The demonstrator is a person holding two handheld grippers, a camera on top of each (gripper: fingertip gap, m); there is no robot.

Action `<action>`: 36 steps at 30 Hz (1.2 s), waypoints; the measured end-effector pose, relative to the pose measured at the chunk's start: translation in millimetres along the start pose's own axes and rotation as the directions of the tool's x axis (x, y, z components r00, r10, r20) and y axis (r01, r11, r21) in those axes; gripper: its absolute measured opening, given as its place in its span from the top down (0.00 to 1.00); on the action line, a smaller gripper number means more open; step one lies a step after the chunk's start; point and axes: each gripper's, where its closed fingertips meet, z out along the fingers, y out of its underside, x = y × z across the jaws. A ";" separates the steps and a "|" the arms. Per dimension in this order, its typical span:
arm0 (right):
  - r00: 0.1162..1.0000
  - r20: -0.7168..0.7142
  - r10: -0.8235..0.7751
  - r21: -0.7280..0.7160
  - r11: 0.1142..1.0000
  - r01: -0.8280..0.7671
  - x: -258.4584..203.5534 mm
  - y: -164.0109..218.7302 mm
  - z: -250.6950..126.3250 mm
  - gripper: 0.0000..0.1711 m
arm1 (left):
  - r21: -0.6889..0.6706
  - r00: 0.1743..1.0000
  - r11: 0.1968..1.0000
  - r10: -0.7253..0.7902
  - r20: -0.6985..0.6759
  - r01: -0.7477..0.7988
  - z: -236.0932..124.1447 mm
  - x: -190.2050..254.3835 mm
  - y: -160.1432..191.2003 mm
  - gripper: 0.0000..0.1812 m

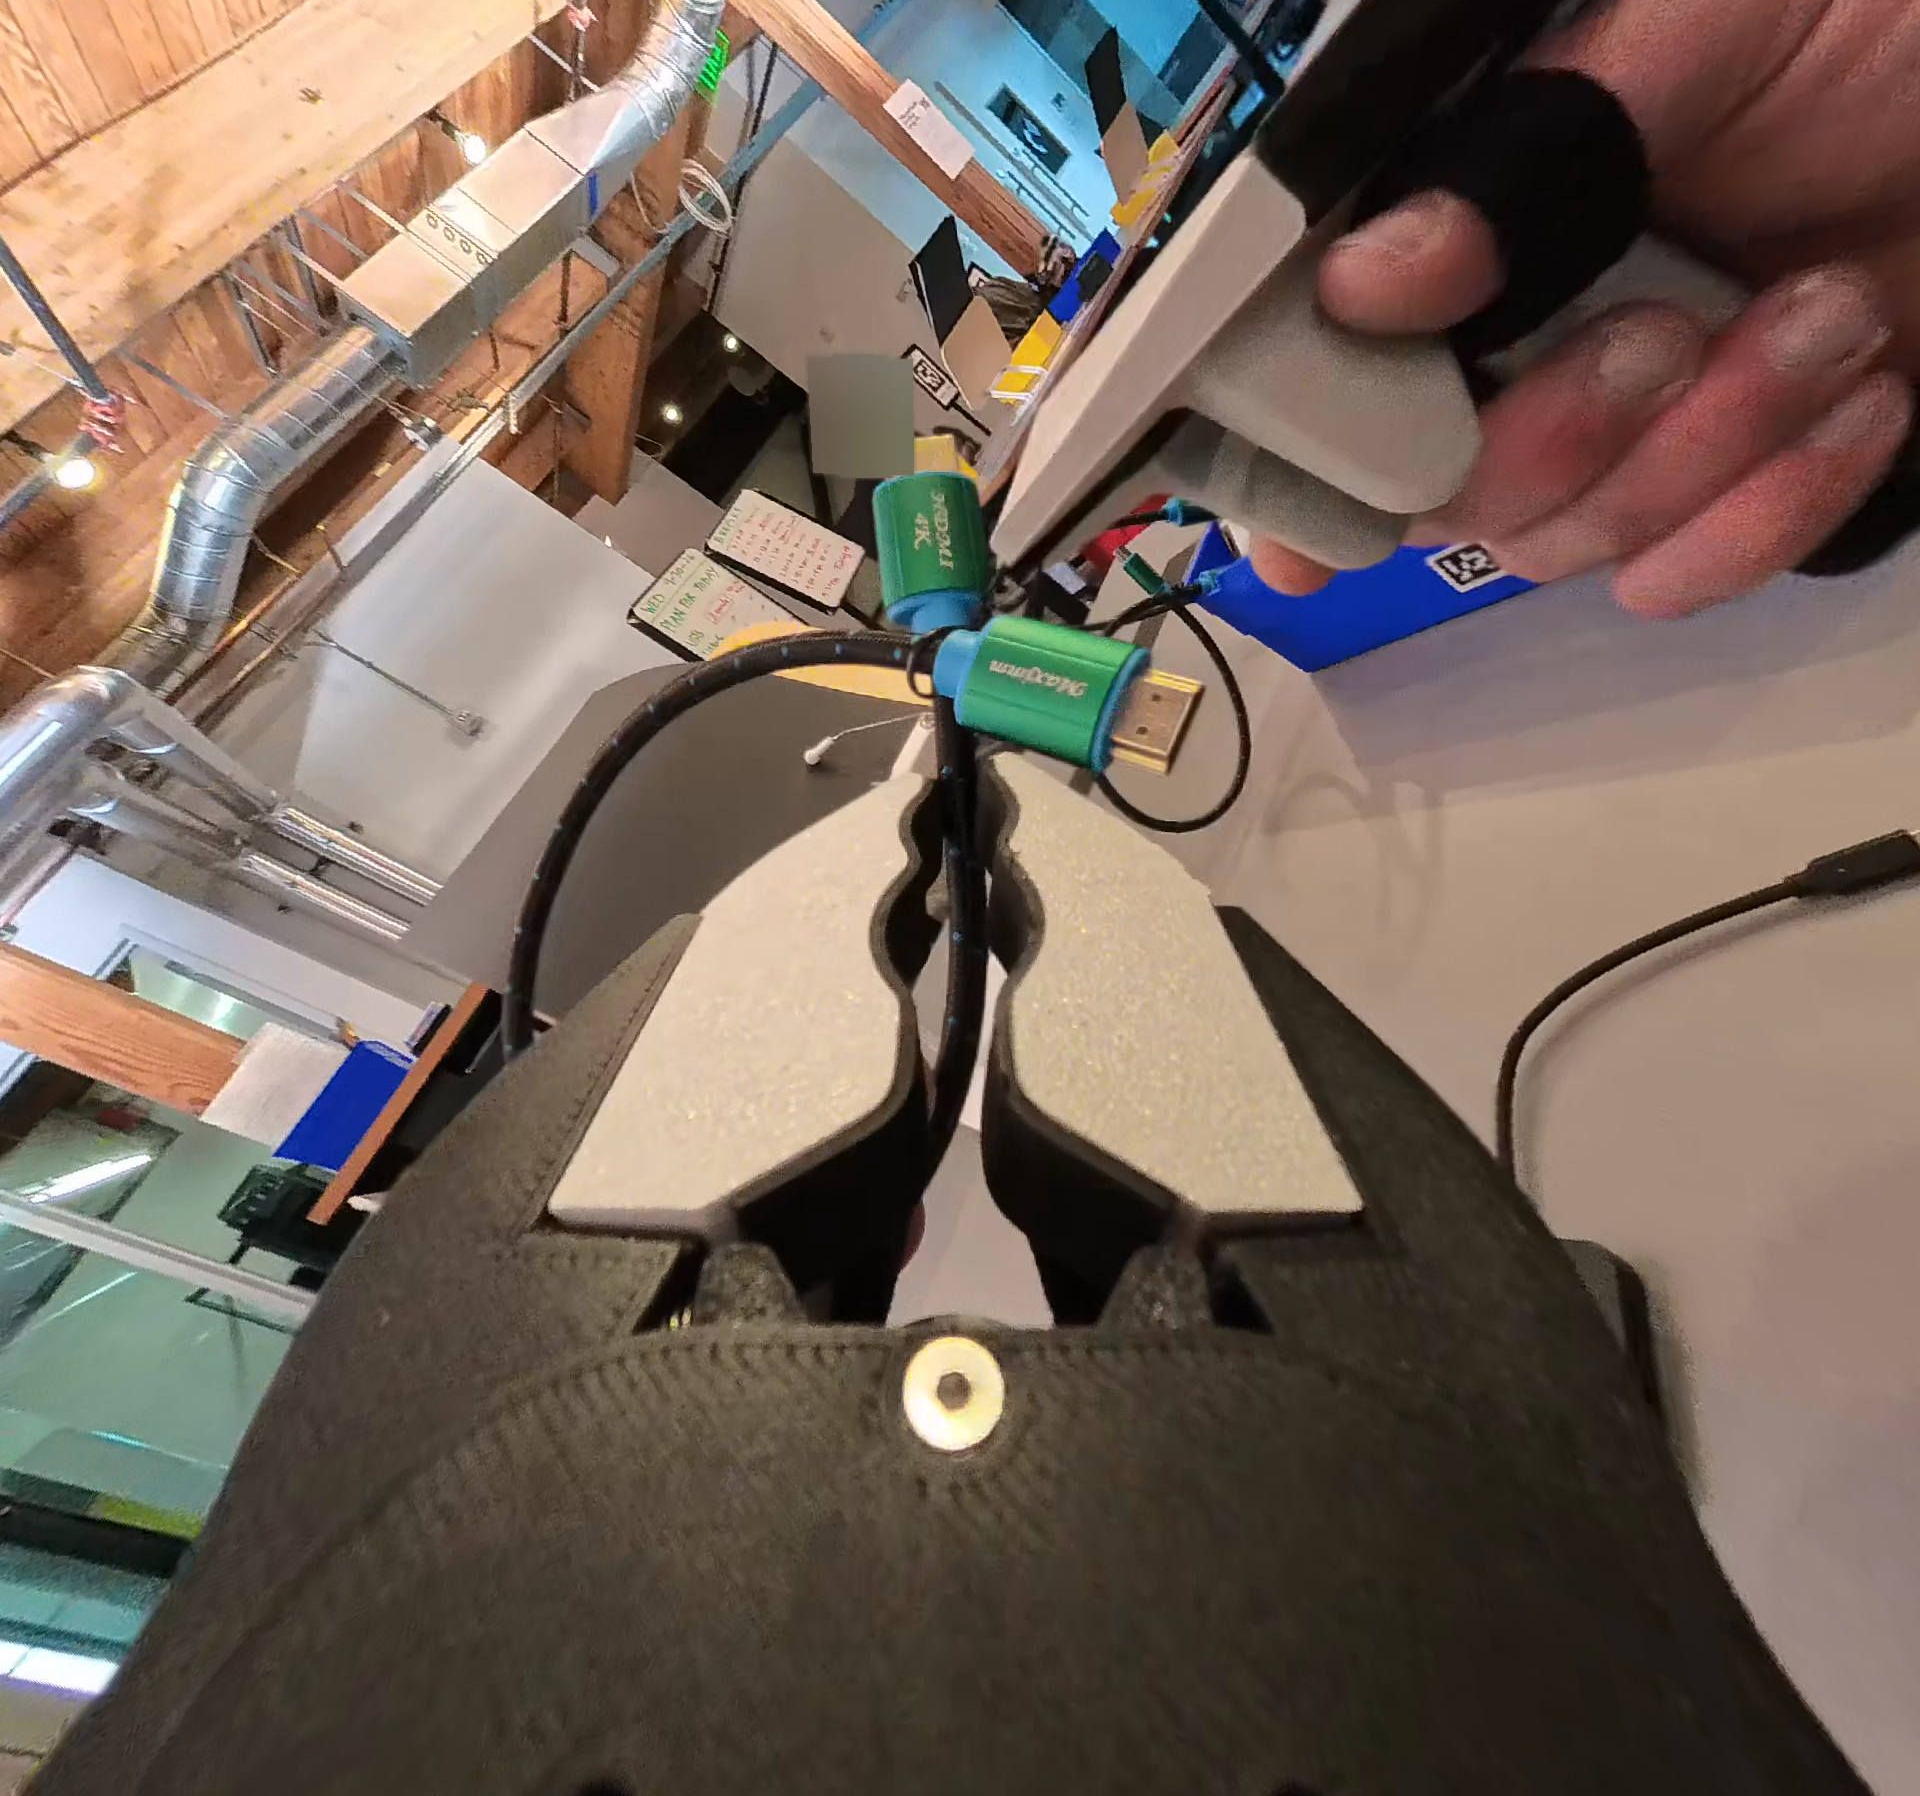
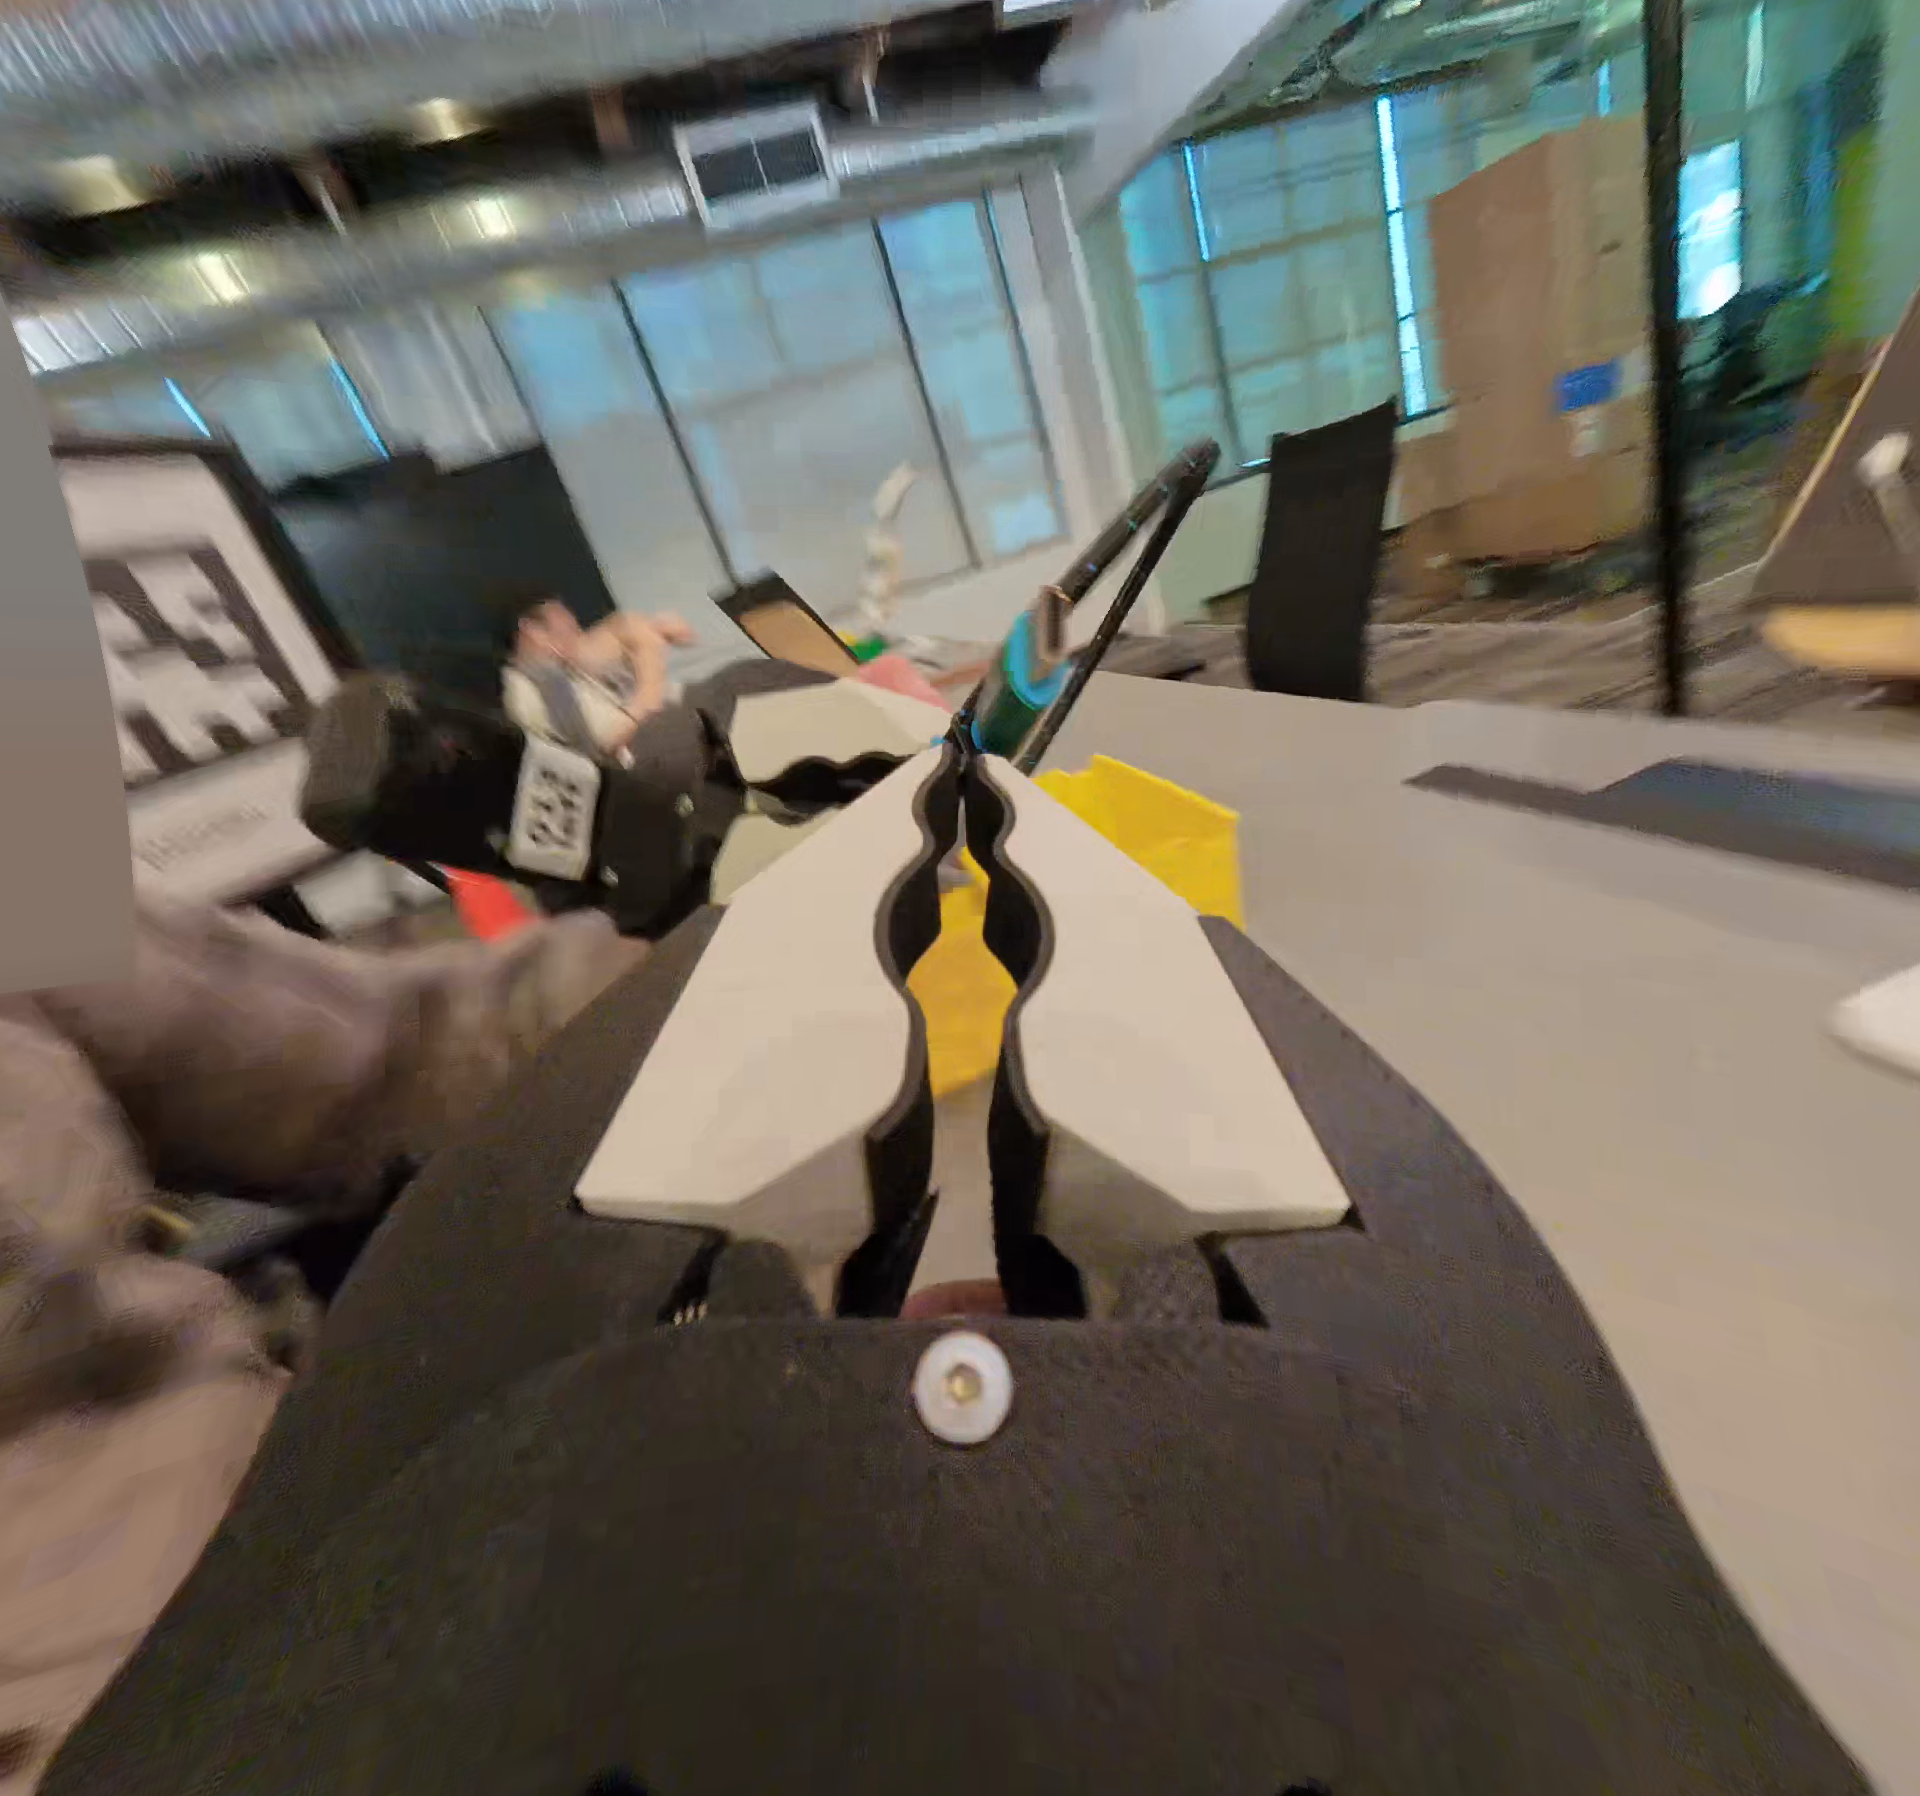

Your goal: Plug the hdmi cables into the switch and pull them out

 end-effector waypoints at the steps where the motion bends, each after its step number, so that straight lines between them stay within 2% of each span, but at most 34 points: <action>1: 0.992 0.045 0.121 0.035 0.992 -0.123 -0.1 -1.1 0.0 1.00 | 0.005 1.000 1.000 0.011 0.010 -0.011 -0.6 -0.9 -1.2 0.98; 4: 0.923 0.146 0.357 0.089 0.924 -0.371 1.4 0.2 2.2 1.00 | 0.011 1.000 1.000 0.003 0.027 -0.004 -1.9 -4.2 -2.0 0.98; 8: 0.853 0.187 0.487 0.104 0.854 -0.510 3.3 11.1 8.6 1.00 | 0.028 0.998 1.000 0.003 0.058 -0.004 -3.8 -7.7 -4.9 0.98; 14: 0.860 0.213 0.465 0.098 0.865 -0.492 -4.7 7.8 10.6 1.00 | 0.075 0.994 0.992 -0.102 0.036 0.099 -5.4 -10.0 -11.7 0.98; 20: 0.878 0.137 0.459 0.103 0.875 -0.473 4.0 11.9 11.7 1.00 | 0.105 0.975 0.970 -0.215 -0.055 0.219 -3.5 1.0 -15.7 0.97; 27: 0.943 0.160 0.293 0.028 0.953 -0.301 -13.7 2.6 6.7 1.00 | 0.127 0.900 0.892 -0.423 -0.108 0.434 -3.1 -6.1 -17.6 0.98; 31: 0.947 0.140 0.289 0.098 0.948 -0.304 -8.5 -3.8 5.6 1.00 | 0.131 0.876 0.867 -0.468 -0.120 0.481 -2.8 -7.1 -18.3 0.98; 32: 0.960 0.108 0.257 0.097 0.959 -0.268 -5.8 -3.2 5.6 0.96 | 0.134 0.873 0.863 -0.474 -0.118 0.487 -3.3 -8.3 -18.4 0.98; 33: 0.978 0.076 0.193 0.075 0.977 -0.198 -5.3 -1.4 5.4 0.91 | 0.132 0.864 0.854 -0.488 -0.126 0.502 -3.7 -9.1 -17.7 0.97; 36: 0.993 -0.035 -0.113 0.022 0.993 0.114 -5.9 -4.2 1.1 0.90 | 0.123 0.844 0.837 -0.516 -0.144 0.533 -3.9 -10.5 -15.5 0.97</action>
